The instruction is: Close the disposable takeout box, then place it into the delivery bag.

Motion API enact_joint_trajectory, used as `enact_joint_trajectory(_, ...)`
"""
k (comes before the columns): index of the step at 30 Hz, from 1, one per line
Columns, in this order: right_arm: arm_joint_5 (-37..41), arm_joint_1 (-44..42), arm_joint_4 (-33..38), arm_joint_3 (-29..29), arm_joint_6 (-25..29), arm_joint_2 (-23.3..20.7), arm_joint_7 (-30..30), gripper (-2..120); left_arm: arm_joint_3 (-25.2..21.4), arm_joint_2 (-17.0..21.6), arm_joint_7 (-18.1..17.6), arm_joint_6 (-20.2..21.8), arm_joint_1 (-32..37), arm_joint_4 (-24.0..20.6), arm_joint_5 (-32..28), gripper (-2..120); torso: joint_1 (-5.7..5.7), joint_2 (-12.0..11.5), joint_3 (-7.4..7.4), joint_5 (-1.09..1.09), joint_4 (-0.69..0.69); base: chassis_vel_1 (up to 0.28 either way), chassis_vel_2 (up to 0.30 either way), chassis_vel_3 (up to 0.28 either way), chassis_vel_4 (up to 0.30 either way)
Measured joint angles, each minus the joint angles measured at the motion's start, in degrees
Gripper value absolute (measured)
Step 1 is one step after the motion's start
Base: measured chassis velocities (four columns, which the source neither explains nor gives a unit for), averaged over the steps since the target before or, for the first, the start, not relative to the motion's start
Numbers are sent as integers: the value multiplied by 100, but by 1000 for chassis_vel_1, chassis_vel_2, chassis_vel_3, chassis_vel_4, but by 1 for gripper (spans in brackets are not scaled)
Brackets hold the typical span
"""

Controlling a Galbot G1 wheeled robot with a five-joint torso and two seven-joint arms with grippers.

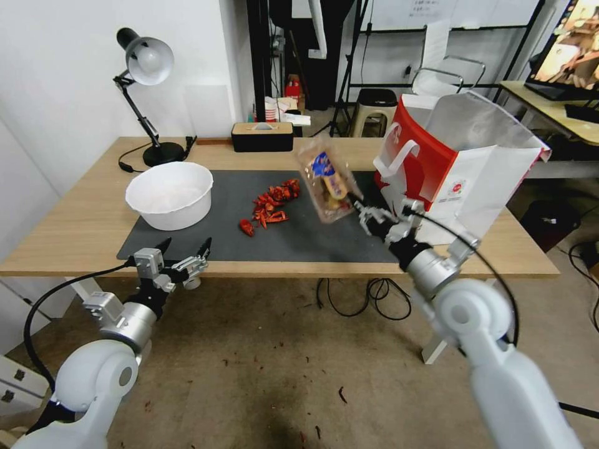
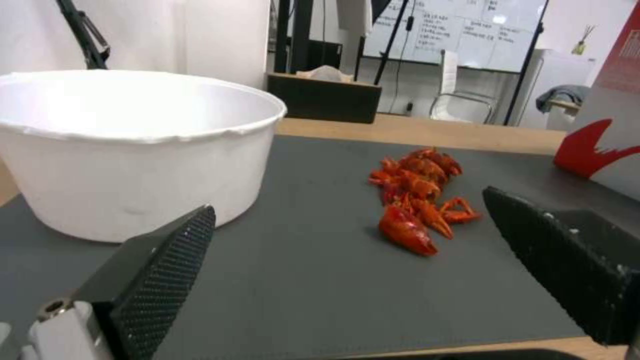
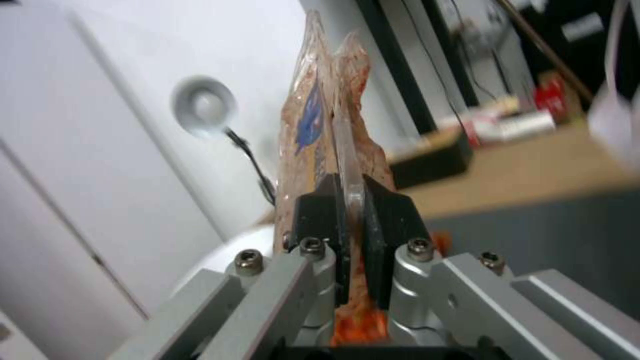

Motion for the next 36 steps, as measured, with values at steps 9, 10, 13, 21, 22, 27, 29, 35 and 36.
enact_joint_trajectory(9,960,726,6,486,261,-1135,250,3,18,-39,5,-37,3,-4,55,100,1,0,0,-1,1,0,0,0,0)
enact_joint_trajectory(10,1102,813,-56,553,300,-1305,299,3,18,-43,5,-38,-1,-9,55,100,2,0,0,1,1,0,0,0,0)
enact_joint_trajectory(13,1492,1028,-213,769,367,-1676,411,3,19,-53,6,-44,1,-15,56,100,1,0,0,0,-1,0,0,0,0)
enact_joint_trajectory(21,1844,1495,-998,1114,432,-2288,771,3,29,-53,8,-62,-5,-6,58,100,1,0,0,1,0,0,0,0,0)
enact_joint_trajectory(22,1852,1552,-1162,1144,431,-2364,838,3,32,-52,8,-62,-12,3,58,100,1,0,0,0,1,0,0,0,0)
enact_joint_trajectory(27,1874,1612,-1459,1205,332,-2472,1010,3,42,-51,10,-68,-26,30,58,100,2,0,0,0,0,0,0,0,0)
enact_joint_trajectory(29,1907,1612,-1518,1216,277,-2483,1075,3,45,-51,11,-73,-27,37,58,100,2,0,0,0,0,0,0,0,0)
enact_joint_trajectory(35,2145,1536,-1586,1203,-62,-2433,1443,3,53,-59,17,-87,-26,72,57,100,1,0,0,-1,0,0,0,0,0)
enact_joint_trajectory(36,2174,1508,-1571,1180,-138,-2395,1503,3,55,-66,18,-89,-22,74,58,100,1,0,0,-1,1,0,0,0,0)
